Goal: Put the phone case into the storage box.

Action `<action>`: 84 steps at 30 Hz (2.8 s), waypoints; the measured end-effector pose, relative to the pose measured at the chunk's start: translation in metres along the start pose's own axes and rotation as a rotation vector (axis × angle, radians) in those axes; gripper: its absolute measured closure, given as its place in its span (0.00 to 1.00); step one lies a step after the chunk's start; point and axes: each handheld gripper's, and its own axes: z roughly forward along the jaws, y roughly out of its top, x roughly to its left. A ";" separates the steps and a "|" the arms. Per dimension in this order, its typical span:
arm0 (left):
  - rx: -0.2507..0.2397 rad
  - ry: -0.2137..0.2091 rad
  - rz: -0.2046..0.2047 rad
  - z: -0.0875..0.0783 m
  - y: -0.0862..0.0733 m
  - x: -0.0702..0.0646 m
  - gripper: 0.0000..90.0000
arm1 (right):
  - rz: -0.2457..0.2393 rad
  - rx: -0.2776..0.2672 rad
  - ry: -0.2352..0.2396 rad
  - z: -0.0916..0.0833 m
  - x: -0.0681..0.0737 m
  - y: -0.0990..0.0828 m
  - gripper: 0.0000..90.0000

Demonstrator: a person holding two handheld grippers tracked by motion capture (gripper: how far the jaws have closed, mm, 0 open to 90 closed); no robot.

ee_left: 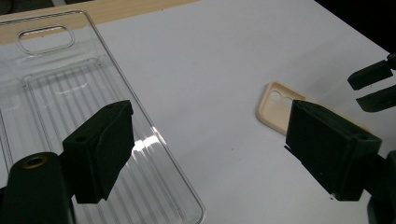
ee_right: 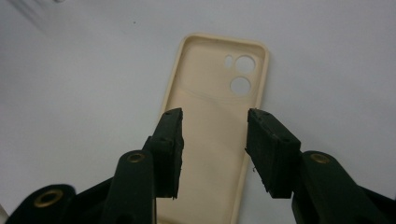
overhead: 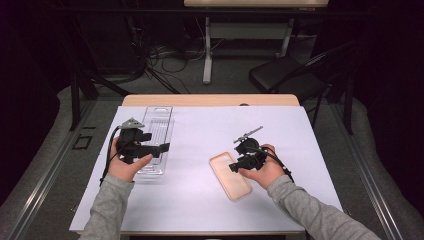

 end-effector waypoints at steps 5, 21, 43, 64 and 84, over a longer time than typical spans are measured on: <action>-0.004 0.005 -0.009 -0.001 -0.001 0.002 0.17 | 0.002 0.066 0.006 0.005 -0.001 0.005 0.60; -0.001 0.008 -0.011 0.000 -0.002 0.002 0.17 | 0.038 0.157 -0.093 0.016 0.001 0.007 0.56; 0.006 0.014 -0.013 0.002 -0.003 0.002 0.17 | 0.134 0.340 -0.119 0.025 -0.015 0.007 0.74; 0.009 0.021 -0.015 0.003 -0.004 0.004 0.17 | 0.183 0.361 -0.108 0.042 -0.022 0.000 0.87; 0.018 0.019 -0.015 0.004 -0.004 0.004 0.17 | 0.197 0.381 -0.098 0.048 -0.022 -0.002 0.92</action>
